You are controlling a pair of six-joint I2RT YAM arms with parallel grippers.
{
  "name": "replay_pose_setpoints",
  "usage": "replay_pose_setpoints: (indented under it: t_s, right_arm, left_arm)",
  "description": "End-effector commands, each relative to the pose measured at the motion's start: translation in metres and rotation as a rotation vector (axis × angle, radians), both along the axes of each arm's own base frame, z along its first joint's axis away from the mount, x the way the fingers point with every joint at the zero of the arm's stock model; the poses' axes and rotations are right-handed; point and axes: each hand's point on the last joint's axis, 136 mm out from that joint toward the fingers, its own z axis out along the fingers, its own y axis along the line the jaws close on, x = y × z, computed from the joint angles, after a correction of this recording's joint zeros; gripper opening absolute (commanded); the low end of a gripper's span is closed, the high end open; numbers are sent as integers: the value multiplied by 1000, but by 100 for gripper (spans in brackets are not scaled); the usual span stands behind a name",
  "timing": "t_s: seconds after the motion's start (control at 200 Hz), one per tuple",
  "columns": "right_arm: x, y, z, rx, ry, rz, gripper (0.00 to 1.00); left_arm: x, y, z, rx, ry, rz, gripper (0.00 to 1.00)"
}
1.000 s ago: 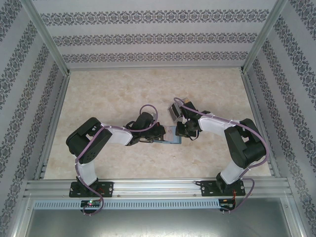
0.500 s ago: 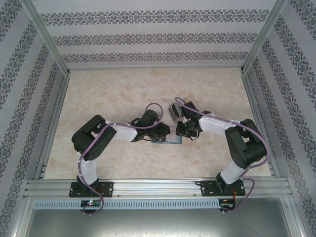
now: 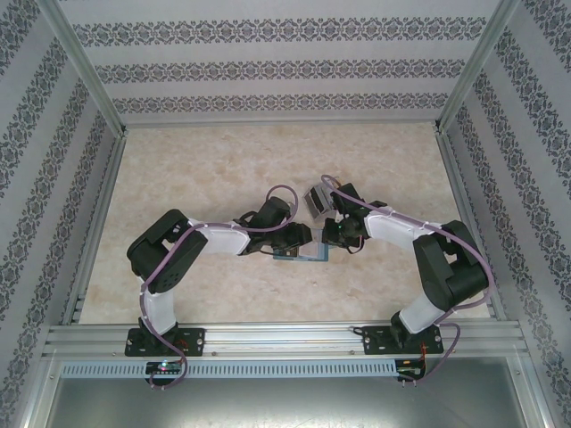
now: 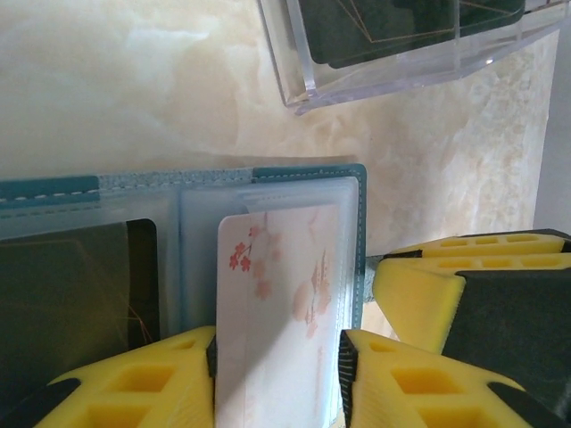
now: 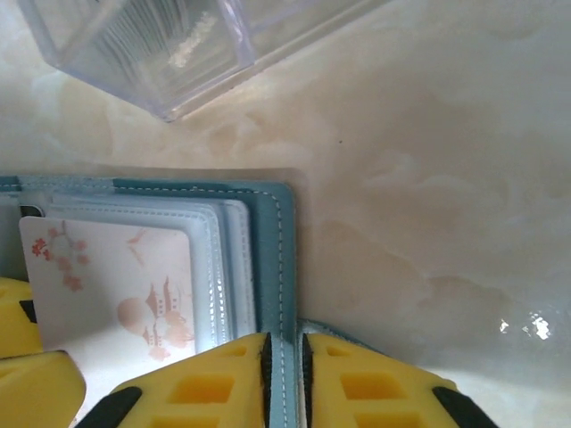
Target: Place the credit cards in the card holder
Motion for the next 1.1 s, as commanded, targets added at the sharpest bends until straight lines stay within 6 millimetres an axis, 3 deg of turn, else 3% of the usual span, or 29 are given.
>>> replay_pose_setpoints:
  t_s: [0.0, 0.115, 0.335, 0.57, 0.759, 1.094]
  right_arm:
    - [-10, -7, -19, -28, 59, -19, 15]
    - [-11, 1, -25, 14, 72, -19, 9]
    - [-8, 9, -16, 82, 57, -43, 8]
    - [-8, 1, -16, 75, 53, -71, 9]
    - [-7, -1, -13, 97, 48, -89, 9]
    - [-6, 11, -16, 166, 60, -89, 7]
  left_arm:
    - [-20, 4, -21, 91, 58, -64, 43]
    - [-24, -3, -26, 111, 79, -98, 45]
    - [-29, -10, -31, 142, 108, -110, 47]
    - [-28, -2, -28, 222, 94, -116, 57]
    - [-28, 7, -20, 272, 79, -94, 57]
    - [-36, -27, -24, 194, 115, -214, 51]
